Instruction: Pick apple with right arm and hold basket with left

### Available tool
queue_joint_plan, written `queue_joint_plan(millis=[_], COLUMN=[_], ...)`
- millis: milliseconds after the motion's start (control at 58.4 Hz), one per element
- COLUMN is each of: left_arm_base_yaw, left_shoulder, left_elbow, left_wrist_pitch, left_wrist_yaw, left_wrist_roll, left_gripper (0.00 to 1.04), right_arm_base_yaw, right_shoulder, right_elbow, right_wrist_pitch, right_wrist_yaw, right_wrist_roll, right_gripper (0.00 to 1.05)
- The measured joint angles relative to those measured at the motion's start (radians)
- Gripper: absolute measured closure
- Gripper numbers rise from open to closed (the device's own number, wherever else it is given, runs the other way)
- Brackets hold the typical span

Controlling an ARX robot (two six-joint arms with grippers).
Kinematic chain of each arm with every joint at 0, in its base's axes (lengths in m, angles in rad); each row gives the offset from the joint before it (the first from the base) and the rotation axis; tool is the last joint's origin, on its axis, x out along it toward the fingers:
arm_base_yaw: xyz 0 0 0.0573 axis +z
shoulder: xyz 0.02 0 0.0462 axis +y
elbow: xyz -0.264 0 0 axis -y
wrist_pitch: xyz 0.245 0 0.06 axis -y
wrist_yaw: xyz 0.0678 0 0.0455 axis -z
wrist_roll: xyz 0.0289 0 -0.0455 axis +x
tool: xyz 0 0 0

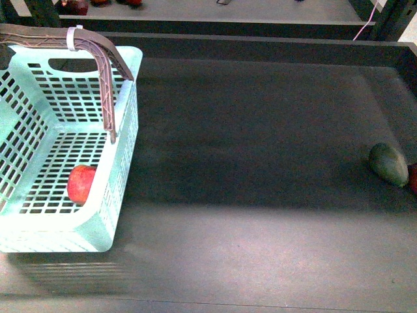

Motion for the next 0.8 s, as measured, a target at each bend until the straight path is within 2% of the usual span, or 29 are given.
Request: queue_joint_plan(millis=[68, 103, 205, 325, 531, 805], left_arm_base_yaw=[0.0, 0.0, 0.0, -0.002, 0.001, 0.019], left_shoulder=[-0.004, -0.006, -0.027, -0.072, -0.207, -0.373], left_elbow=[-0.002, -0.002, -0.01, -0.013, -0.084, -0.184], left_wrist_pitch=[-0.013, -0.018, -0.045, -0.069, -0.106, -0.183], left_wrist_yaw=[0.0, 0.003, 0.018, 0.033, 0.057, 0.074], left_wrist_roll=[-0.002, -0.003, -0.003, -0.003, -0.01, -0.004], left_gripper=[0.9, 0.86, 0.63, 0.45, 0.08, 0.07], right_arm_base_yaw=[0.0, 0.0, 0.0, 0.0, 0.0, 0.0], right_shoulder=[0.0, 0.0, 0.0, 0.0, 0.0, 0.0], right_elbow=[0.0, 0.0, 0.0, 0.0, 0.0, 0.0], right_wrist_pitch=[0.0, 0.0, 0.0, 0.0, 0.0, 0.0], right_wrist_yaw=[0.0, 0.0, 0.0, 0.0, 0.0, 0.0], right_wrist_roll=[0.0, 0.0, 0.0, 0.0, 0.0, 0.0], right_gripper=[0.09, 0.09, 0.09, 0.09, 0.09, 0.09])
